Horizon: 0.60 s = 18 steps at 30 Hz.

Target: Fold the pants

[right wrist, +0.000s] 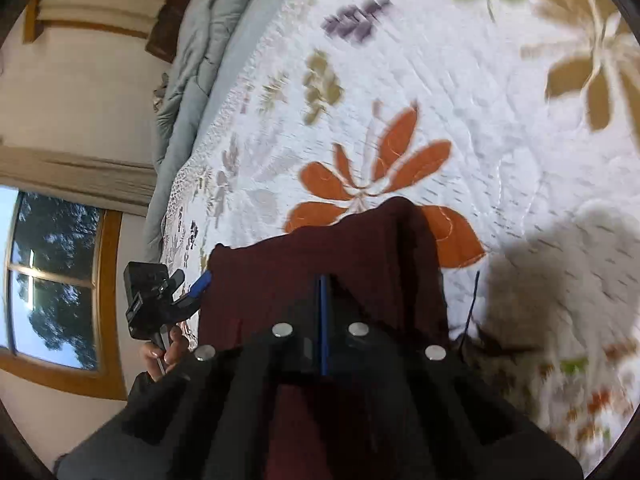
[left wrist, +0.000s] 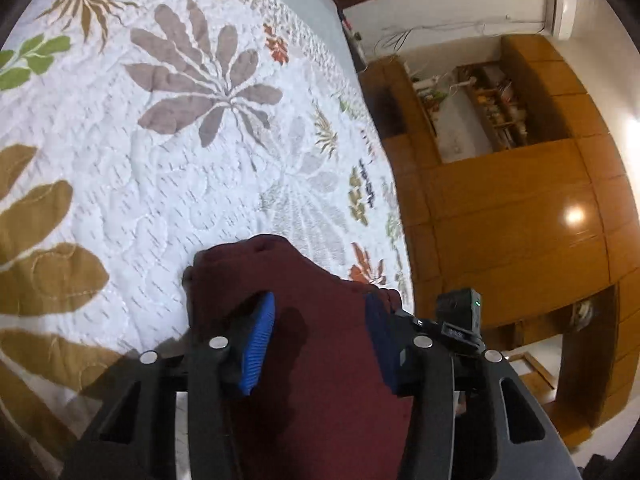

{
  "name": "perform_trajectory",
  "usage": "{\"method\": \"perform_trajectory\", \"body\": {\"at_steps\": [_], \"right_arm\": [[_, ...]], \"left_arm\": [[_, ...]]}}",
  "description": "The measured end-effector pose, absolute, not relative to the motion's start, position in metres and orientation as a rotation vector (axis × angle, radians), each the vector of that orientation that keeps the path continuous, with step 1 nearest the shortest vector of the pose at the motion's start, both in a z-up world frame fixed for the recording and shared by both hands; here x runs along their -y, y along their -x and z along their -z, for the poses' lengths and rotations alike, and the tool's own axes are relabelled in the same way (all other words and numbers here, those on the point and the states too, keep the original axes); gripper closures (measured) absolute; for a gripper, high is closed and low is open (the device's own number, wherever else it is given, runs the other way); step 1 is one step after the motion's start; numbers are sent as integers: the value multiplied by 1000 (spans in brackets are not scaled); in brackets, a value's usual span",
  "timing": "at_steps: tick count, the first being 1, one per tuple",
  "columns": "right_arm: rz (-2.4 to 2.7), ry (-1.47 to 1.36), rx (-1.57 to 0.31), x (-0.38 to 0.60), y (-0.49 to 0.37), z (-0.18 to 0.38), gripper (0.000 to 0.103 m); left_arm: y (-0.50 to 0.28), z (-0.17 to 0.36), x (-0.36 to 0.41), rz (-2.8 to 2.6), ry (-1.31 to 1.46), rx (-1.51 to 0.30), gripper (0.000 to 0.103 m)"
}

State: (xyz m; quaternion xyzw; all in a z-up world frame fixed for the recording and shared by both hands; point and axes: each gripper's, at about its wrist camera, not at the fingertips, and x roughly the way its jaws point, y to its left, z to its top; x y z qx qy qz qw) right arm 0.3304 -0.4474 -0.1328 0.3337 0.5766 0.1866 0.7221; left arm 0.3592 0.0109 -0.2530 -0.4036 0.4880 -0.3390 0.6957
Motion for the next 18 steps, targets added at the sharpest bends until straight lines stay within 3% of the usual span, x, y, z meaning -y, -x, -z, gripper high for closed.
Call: {"method": "perform_trajectory", "body": {"at_steps": [1,2,6,9,11,12,13,15,18], "right_arm": [[-451,-746,-1234,442,-323,116,85],[-493,-767,-1214,437,-315,105,84],[-650,-773,-1244,407,-274,95,81],[-564,-718,-1330,417,-254,128,103],[-525,-758,-1325,434,-251,137,103],[-494,-752,-1315,438,-249,131,101],[-497,-721,-1293,436,-245,117,90],[-546,-719,-1250,429,-234,96,77],[-564,-682,-1253,421,-220,93,80]], "left_arm": [[-356,246,-13,759,899,-1068,44],[-350,238,-14,774,896,-1042,40],[-312,219,-9,863,862,-1014,38],[-305,233,3,850,807,-1078,39],[-307,243,2,835,842,-1098,42],[-307,242,0,829,861,-1093,42],[-305,236,-3,836,875,-1073,41],[-294,221,-5,855,861,-1036,39],[-270,213,-4,878,847,-1020,31]]}}
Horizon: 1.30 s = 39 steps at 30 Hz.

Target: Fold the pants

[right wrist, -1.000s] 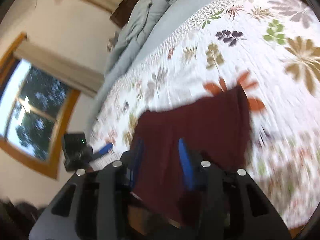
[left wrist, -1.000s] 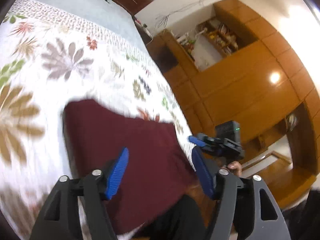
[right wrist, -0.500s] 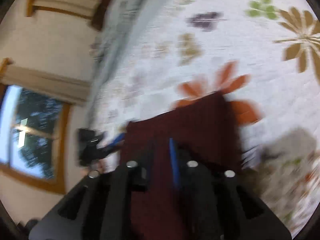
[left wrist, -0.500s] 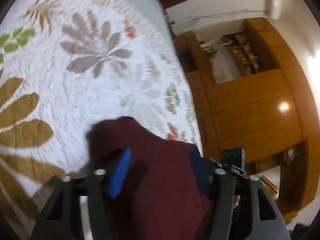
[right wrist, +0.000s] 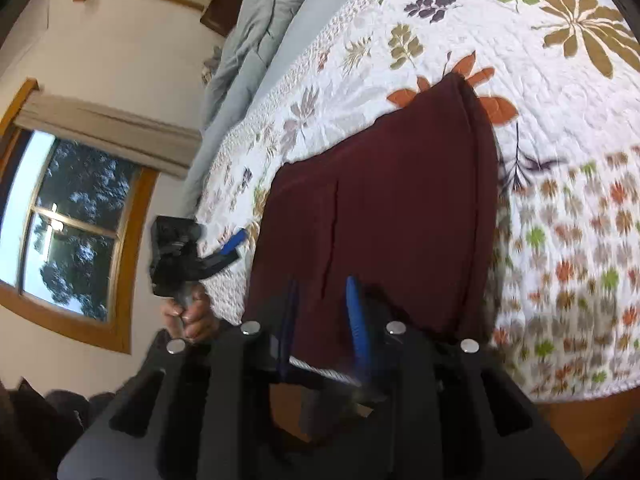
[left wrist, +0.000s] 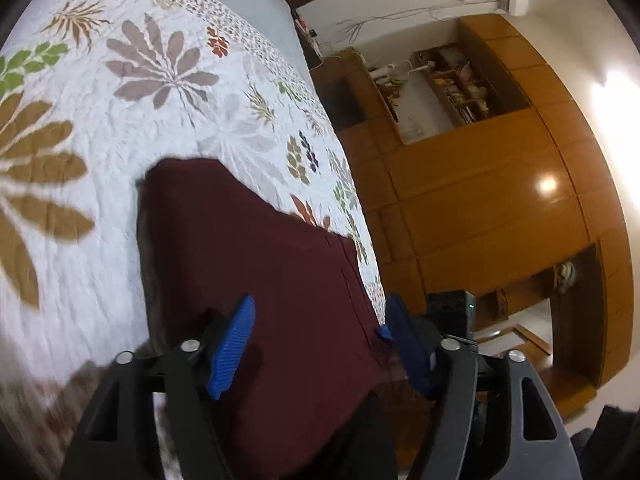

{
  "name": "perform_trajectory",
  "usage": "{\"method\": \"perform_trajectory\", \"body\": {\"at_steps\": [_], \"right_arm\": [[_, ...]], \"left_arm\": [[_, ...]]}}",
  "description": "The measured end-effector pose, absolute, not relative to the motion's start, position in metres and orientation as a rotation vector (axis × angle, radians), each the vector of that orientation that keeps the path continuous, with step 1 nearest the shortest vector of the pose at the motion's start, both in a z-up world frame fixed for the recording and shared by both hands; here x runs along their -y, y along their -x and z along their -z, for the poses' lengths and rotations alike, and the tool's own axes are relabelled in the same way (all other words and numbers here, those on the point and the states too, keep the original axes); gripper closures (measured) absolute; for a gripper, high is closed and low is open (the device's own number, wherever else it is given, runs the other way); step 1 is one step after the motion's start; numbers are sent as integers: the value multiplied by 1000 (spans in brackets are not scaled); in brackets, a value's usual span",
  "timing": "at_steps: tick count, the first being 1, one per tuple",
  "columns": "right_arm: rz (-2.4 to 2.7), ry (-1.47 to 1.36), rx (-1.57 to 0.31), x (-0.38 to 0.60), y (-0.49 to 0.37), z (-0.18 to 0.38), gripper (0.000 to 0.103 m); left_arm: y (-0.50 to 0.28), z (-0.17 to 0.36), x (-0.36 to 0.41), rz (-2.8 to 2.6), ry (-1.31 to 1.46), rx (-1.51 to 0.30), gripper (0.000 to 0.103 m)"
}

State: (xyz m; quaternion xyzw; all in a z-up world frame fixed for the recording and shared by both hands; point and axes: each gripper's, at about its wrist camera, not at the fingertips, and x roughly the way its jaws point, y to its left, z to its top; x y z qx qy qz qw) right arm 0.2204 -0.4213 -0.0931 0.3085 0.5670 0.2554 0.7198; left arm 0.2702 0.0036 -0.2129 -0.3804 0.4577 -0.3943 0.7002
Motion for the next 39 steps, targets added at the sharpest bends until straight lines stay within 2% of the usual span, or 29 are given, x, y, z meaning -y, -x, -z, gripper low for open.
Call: {"method": "perform_trajectory", "body": {"at_steps": [1,2,4,5,6,7,9,12,18,30,33,39], "right_arm": [[-538,-701,-1283,426,-214,108,94],[-515,-737,-1300,432,-212,120,103],[-491,-785,-1302,445,-207,126,103],[-480,-756,-1287,446,-205,117,100],[-478,-709,-1265,445,-204,104,81],[-469,-675,-1255,445,-203,96,38],[-409,-582,-1222,447,-205,75,3],[-326,-474,-1224,454,-222,66,3],[-259,-543,-1273,454,-250,85,3],[-274,-564,-1395,456,-273,112,3],[-283,-562,-1410,456,-278,117,3],[-338,-667,-1457,465,-280,125,3]], "left_arm": [[-263,219,1,871,834,-1052,30],[-258,228,6,850,804,-1099,31],[-244,222,10,806,737,-1099,31],[-237,212,13,787,676,-1087,31],[-227,195,20,745,565,-1068,31],[-221,184,24,712,489,-1054,28],[-204,155,40,627,280,-1012,22],[-188,130,46,573,150,-975,18],[-181,110,52,471,-5,-944,10],[-234,158,44,384,-95,-1118,8],[-248,173,35,421,-22,-1192,8],[-285,216,-19,522,431,-1357,8]]}}
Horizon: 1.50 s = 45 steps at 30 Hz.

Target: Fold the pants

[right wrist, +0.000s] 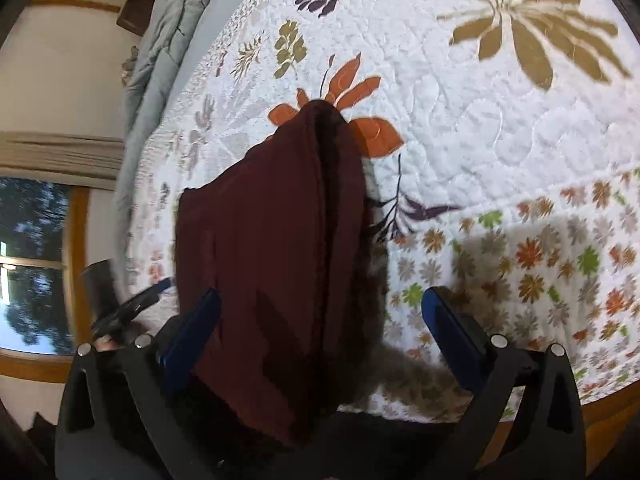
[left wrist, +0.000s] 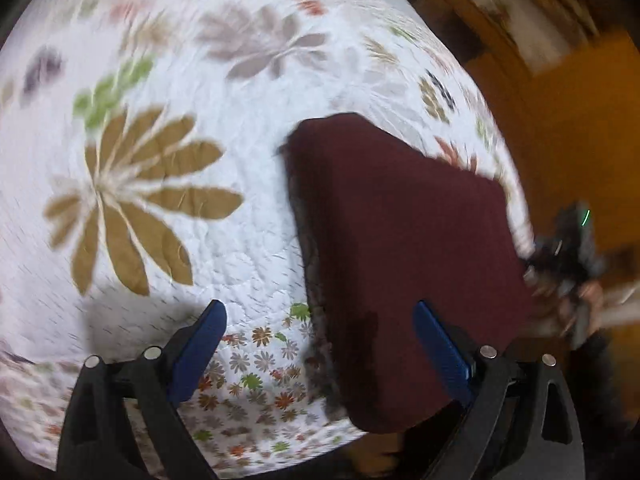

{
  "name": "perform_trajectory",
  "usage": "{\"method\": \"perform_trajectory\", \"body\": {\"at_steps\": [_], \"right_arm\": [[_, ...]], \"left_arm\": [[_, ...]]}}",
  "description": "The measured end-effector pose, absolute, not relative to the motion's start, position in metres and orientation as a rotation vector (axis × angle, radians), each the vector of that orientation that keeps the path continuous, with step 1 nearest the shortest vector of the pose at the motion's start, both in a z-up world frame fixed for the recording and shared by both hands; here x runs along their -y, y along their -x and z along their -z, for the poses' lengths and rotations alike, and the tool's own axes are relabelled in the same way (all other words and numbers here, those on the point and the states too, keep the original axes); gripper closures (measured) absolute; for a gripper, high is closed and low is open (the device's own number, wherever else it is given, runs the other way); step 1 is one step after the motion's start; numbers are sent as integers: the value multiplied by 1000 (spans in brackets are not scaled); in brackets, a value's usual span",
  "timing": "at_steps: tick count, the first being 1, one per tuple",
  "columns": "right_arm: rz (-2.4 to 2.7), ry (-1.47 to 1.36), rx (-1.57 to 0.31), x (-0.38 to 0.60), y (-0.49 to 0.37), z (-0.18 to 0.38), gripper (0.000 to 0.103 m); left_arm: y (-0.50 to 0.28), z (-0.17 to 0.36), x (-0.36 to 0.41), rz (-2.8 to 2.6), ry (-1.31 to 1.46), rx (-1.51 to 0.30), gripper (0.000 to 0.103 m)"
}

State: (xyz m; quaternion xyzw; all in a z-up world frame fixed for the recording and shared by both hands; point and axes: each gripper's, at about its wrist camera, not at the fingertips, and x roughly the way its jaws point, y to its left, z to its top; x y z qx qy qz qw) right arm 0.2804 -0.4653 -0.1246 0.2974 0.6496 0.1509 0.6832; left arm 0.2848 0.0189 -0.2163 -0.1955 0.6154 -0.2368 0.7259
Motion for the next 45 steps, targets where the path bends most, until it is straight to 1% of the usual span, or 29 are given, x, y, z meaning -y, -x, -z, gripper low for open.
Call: {"method": "perform_trajectory", "body": {"at_steps": [2,5,9,13,15,18,21,24,26,30,34,38,39,40,41,42,43,44,45], "right_arm": [[-369,-720,-1465,470,-279,128,3],[-414,-789,-1485,474,-275,136,3],[-465,-797,-1518,470,-277,151,3],[-496,-813,-1531,463,-286,162,2],[-529,-811,-1535,453,-292,163,2],[-554,-743,-1560,440,-295,160,2],[-570,-761,-1573,443,-296,160,2],[-617,-752,-1599,427,-296,164,2],[-623,-697,-1615,420,-298,166,2],[-652,-804,-1621,431,-305,176,2],[-704,-758,-1623,411,-308,176,2],[-773,-811,-1597,405,-310,176,3],[-783,-820,-1588,404,-310,175,10],[-775,-818,-1585,405,-310,176,28],[-763,-815,-1585,405,-310,178,41],[-762,-822,-1588,407,-309,181,50],[-774,-835,-1581,407,-308,181,52],[-779,-814,-1572,405,-306,179,53],[-780,-808,-1566,404,-304,176,53]], "left_arm": [[-289,230,-31,586,567,-1382,8],[-289,243,-33,669,678,-1393,8],[-290,259,-23,741,761,-1393,8],[-293,267,-19,749,801,-1385,4],[-295,267,-19,754,838,-1382,4],[-292,262,-13,765,848,-1396,4],[-289,256,1,797,789,-1401,4],[-288,264,16,793,779,-1424,4],[-290,266,17,787,793,-1422,4],[-290,263,20,820,828,-1409,4],[-290,265,35,834,793,-1413,4],[-288,264,29,840,850,-1399,4],[-286,262,28,845,856,-1388,4],[-285,262,28,843,853,-1379,4],[-284,261,28,843,848,-1370,8],[-284,262,29,840,841,-1363,14],[-283,263,28,818,824,-1367,31],[-283,265,28,808,820,-1370,43],[-282,267,23,792,816,-1368,52]]}}
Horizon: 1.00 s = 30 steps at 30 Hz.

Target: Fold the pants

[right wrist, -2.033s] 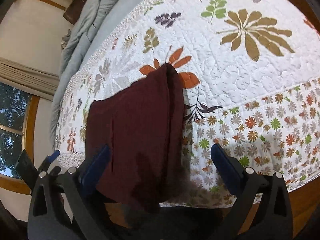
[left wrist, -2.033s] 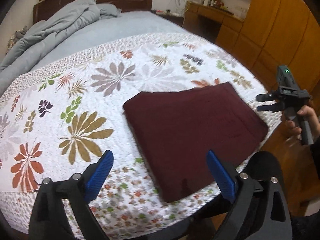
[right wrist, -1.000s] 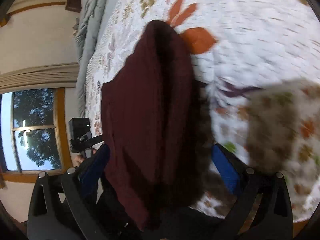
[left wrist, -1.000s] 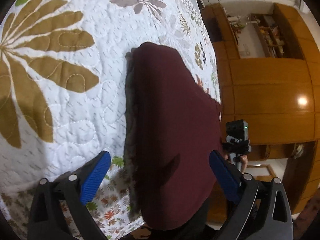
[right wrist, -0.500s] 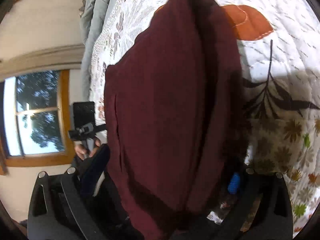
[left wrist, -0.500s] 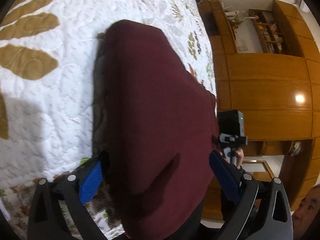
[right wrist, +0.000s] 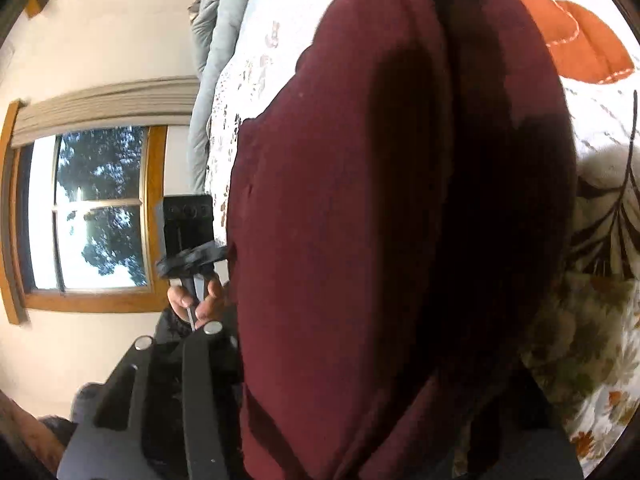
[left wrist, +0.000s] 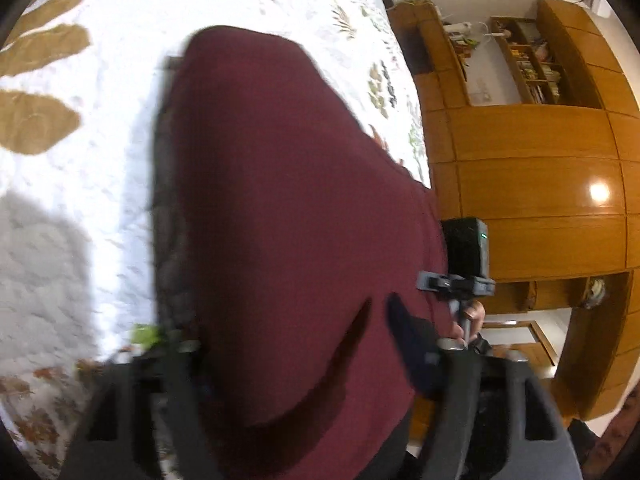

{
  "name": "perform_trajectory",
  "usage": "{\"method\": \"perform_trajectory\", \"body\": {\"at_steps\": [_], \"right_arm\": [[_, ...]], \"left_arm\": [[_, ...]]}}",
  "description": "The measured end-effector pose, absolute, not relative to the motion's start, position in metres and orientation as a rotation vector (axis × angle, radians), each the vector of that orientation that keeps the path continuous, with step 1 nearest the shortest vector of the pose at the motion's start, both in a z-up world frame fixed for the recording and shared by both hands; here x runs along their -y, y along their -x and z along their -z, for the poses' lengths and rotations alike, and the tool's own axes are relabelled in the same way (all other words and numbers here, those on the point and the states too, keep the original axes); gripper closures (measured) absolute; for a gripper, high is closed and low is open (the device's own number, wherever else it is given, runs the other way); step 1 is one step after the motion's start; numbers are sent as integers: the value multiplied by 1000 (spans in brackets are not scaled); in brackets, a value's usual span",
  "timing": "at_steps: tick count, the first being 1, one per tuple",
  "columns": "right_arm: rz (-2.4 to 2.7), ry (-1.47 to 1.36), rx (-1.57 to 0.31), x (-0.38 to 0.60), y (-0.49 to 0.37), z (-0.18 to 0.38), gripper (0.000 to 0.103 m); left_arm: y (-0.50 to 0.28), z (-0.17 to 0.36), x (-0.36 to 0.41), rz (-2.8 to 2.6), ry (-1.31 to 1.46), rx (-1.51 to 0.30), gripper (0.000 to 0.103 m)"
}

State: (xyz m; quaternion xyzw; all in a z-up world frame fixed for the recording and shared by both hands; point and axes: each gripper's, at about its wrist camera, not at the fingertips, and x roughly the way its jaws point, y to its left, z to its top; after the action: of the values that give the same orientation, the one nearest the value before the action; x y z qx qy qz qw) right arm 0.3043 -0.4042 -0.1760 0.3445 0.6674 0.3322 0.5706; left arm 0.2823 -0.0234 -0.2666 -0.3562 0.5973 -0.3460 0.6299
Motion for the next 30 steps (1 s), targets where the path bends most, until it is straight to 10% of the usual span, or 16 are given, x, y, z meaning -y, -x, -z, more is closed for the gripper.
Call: {"method": "perform_trajectory", "body": {"at_steps": [15,30], "right_arm": [[-743,-639,-1518,362,-321,106,56],[-855,-519,-1512,149,-511,137,56]], "left_arm": [[-287,219,-3,854,824,-1228,64],[-435,224,-214,634,896,-1126,64]]}}
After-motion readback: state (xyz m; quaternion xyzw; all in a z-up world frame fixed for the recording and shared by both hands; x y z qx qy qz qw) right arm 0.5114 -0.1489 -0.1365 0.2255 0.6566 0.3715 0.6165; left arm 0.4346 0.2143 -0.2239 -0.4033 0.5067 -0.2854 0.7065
